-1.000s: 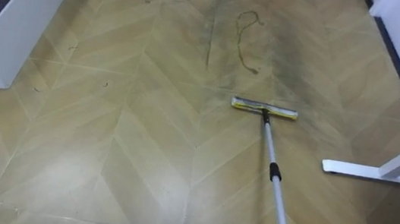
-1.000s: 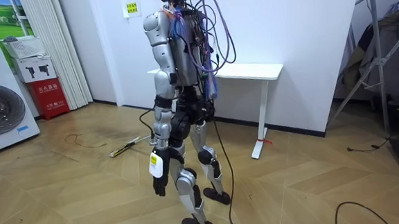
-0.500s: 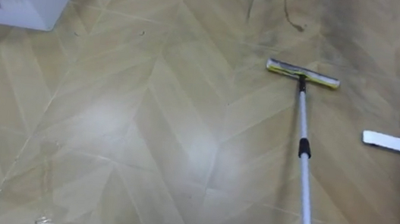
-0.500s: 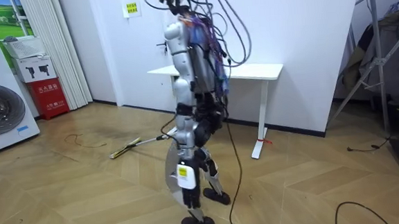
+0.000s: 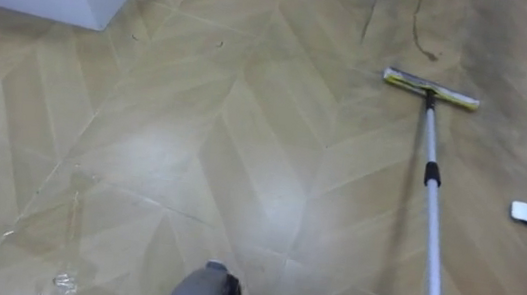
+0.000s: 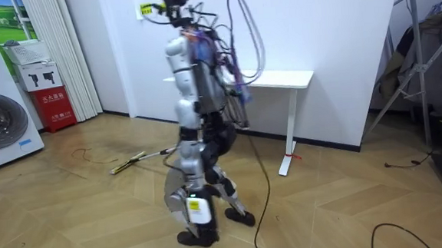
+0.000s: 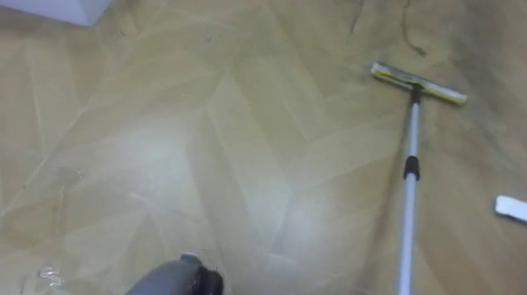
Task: Mop floor
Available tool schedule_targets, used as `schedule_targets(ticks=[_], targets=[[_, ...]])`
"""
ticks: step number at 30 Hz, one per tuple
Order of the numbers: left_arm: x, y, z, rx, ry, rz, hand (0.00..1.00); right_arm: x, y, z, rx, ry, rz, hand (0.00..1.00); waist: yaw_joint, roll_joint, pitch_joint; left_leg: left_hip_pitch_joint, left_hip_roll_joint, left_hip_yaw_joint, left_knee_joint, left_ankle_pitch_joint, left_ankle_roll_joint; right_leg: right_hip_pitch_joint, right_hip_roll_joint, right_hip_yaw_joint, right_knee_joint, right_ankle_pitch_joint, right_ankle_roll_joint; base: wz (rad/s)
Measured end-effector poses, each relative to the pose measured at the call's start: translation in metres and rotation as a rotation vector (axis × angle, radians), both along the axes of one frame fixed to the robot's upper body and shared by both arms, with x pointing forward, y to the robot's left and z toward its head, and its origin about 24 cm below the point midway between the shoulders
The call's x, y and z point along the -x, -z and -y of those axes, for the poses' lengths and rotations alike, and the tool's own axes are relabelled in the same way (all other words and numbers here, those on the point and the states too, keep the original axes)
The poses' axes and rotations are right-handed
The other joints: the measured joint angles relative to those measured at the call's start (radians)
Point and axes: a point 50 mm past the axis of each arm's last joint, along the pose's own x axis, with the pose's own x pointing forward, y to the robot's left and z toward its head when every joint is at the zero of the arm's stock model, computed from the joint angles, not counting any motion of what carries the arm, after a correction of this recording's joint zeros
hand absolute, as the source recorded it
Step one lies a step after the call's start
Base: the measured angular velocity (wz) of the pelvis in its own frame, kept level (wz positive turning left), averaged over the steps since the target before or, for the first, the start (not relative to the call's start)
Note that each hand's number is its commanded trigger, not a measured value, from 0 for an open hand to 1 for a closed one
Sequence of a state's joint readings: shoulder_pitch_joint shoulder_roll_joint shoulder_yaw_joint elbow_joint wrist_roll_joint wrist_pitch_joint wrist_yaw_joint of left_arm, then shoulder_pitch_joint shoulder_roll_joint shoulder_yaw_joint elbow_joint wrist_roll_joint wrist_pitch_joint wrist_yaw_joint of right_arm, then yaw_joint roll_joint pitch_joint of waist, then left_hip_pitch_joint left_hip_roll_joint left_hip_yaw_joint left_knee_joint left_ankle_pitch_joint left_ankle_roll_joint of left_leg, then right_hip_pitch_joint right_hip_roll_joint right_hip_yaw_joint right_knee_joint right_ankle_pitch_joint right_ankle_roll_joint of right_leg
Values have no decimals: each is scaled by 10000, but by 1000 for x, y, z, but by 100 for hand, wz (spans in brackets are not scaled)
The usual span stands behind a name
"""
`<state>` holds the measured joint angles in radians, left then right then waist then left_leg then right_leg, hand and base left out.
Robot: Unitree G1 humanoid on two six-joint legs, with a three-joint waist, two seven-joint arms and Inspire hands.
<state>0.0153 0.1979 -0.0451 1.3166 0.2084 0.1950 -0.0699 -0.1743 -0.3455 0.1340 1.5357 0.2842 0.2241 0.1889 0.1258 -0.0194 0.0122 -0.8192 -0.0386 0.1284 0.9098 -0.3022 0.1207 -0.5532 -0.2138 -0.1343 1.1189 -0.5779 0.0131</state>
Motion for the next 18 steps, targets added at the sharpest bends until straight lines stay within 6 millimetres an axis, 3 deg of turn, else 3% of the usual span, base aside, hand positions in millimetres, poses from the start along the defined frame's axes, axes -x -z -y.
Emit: schedule_targets(ticks=[1,2,3,5,7,9,10,11,12,13,16,17,18], targets=[[-1,0,2,34,-14,16,0,7,-1,4,136,47,-177,100,-86,104,1,95,-174,-28,63,-147,74,-206,-34,256,498,440,44,20],[-3,1,4,13,0,97,0,24,-1,10,350,190,-609,100,-153,370,-72,231,-329,-79,213,-488,224,-612,60,786,1417,1402,40,18],[-13,0,3,-200,76,434,0,38,1,9,452,339,-977,100,-182,512,-74,370,-473,-131,237,-721,293,-1119,241,1185,2092,1872,203,14],[-22,-2,2,-538,164,834,0,46,5,2,449,426,-1297,100,-404,686,-59,450,-481,-169,204,-906,428,-2007,518,1349,2418,1873,249,7],[-29,-3,3,-671,277,1174,0,53,9,-8,382,530,-1474,100,-653,815,-22,527,-674,-475,51,-983,451,-2727,638,1205,1758,1786,196,13],[-31,-2,10,-668,409,1287,0,56,12,-16,403,547,-1616,100,-722,847,16,732,-864,-973,-230,-1055,319,-3117,913,1091,-642,1750,217,-5],[-31,-2,11,-636,431,1256,0,56,13,-17,425,547,-1628,100,-722,851,25,784,-921,-1224,-244,-1099,239,-3138,1000,1019,-1276,1791,157,-18],[-28,-1,12,-649,490,1154,0,58,14,-21,449,547,-1692,100,-706,819,38,920,-1007,-1605,-201,-1284,81,-3104,1152,852,-2227,1970,-41,-4],[-24,0,13,-667,506,1040,0,61,15,-22,465,592,-1785,100,-714,823,35,1037,-1013,-1781,46,-1498,-66,-2960,1300,729,-2301,2228,-203,9],[-23,0,13,-656,505,1015,0,60,15,-22,485,610,-1754,100,-715,818,38,1025,-1017,-1787,294,-1532,-130,-2866,1274,632,-2207,2284,-234,26],[-16,0,11,-795,377,820,0,47,12,-17,703,712,-1632,100,-391,543,57,808,-545,-1049,2057,-1424,-499,-2559,1231,465,-1258,1429,-612,0],[-13,0,10,-879,322,767,0,30,9,-13,821,626,-1273,100,-268,408,55,573,-331,-883,2919,-1155,-888,-2497,1283,474,-888,1058,-716,-18],[-12,0,9,-944,277,759,0,8,4,-8,911,517,-801,100,-121,206,73,281,-170,-742,3702,-733,-1097,-2478,1307,504,-554,727,-814,-15]])
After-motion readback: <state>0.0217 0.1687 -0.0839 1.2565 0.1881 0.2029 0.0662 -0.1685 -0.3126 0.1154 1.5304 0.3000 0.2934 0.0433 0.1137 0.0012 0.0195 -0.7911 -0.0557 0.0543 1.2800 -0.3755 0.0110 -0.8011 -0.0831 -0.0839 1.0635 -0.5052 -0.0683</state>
